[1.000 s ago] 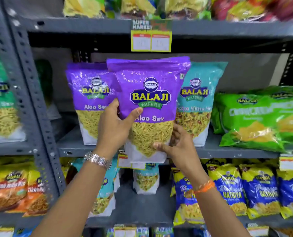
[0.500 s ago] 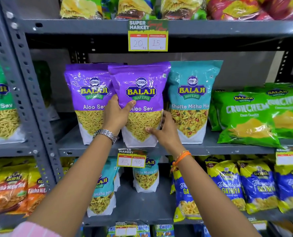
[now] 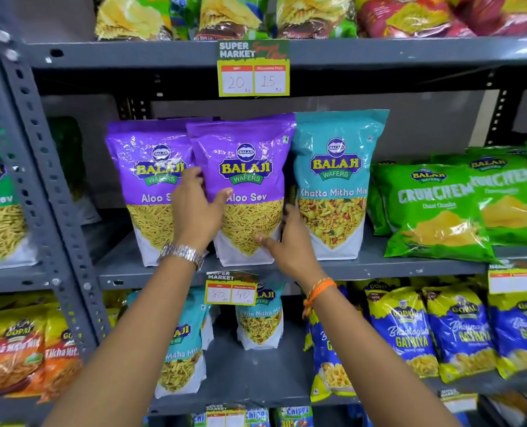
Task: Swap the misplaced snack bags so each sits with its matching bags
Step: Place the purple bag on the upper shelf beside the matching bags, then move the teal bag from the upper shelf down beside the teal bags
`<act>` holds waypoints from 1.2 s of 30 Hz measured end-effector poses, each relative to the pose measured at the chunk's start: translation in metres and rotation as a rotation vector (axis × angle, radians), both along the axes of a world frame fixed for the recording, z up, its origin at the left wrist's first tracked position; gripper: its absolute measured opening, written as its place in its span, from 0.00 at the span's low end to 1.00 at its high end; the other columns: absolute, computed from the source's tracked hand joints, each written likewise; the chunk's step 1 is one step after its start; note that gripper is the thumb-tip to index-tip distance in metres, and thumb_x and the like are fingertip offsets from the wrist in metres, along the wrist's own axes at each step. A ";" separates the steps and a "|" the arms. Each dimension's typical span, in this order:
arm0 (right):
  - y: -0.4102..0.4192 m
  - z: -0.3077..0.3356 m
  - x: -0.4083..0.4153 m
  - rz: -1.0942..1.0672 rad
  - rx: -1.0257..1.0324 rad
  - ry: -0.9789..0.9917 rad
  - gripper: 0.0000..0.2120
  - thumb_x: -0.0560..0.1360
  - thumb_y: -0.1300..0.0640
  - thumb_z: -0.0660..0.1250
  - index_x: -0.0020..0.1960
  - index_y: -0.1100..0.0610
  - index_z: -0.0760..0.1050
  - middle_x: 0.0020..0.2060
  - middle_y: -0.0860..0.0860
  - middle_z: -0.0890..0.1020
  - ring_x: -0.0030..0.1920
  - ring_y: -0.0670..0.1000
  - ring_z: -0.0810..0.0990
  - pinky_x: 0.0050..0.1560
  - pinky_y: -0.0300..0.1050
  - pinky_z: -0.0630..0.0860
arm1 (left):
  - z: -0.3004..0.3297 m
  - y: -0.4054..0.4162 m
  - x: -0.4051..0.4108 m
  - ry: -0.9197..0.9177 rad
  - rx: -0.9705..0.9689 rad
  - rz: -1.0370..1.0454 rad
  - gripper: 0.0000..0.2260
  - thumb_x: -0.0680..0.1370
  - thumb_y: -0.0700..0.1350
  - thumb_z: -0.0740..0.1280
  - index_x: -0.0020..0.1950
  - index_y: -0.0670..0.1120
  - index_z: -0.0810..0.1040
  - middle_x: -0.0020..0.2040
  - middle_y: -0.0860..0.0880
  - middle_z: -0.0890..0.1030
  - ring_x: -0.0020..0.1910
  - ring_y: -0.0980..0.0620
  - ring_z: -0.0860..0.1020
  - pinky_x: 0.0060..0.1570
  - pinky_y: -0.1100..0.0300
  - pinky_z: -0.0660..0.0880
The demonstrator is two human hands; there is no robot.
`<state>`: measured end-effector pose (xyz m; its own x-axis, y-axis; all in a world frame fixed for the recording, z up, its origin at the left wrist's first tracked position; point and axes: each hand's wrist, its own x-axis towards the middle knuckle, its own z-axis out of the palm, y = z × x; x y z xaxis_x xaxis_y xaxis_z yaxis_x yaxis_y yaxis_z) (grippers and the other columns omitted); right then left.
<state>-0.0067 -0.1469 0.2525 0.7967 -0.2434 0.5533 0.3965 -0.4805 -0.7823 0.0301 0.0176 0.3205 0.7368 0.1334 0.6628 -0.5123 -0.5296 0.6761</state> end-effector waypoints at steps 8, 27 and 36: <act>-0.084 -0.006 -0.056 -0.283 0.330 -0.248 0.24 0.68 0.63 0.79 0.61 0.54 0.75 0.50 0.53 0.81 0.46 0.47 0.80 0.48 0.42 0.79 | -0.014 -0.047 -0.056 -0.122 -0.101 -0.238 0.17 0.72 0.41 0.77 0.59 0.47 0.79 0.53 0.49 0.82 0.51 0.49 0.84 0.54 0.56 0.82; -0.174 -0.009 -0.010 0.067 0.218 0.156 0.25 0.64 0.61 0.83 0.56 0.49 0.77 0.56 0.52 0.85 0.58 0.52 0.85 0.61 0.58 0.82 | 0.007 -0.165 -0.007 0.365 -0.234 -0.523 0.21 0.79 0.45 0.70 0.67 0.42 0.68 0.64 0.44 0.80 0.62 0.46 0.80 0.64 0.50 0.77; -0.192 -0.012 -0.037 -0.022 0.305 0.101 0.37 0.53 0.47 0.84 0.59 0.53 0.76 0.56 0.51 0.86 0.57 0.53 0.85 0.60 0.61 0.81 | 0.012 -0.193 -0.013 0.351 -0.223 -0.606 0.20 0.78 0.41 0.72 0.67 0.45 0.70 0.62 0.43 0.82 0.57 0.47 0.82 0.63 0.47 0.79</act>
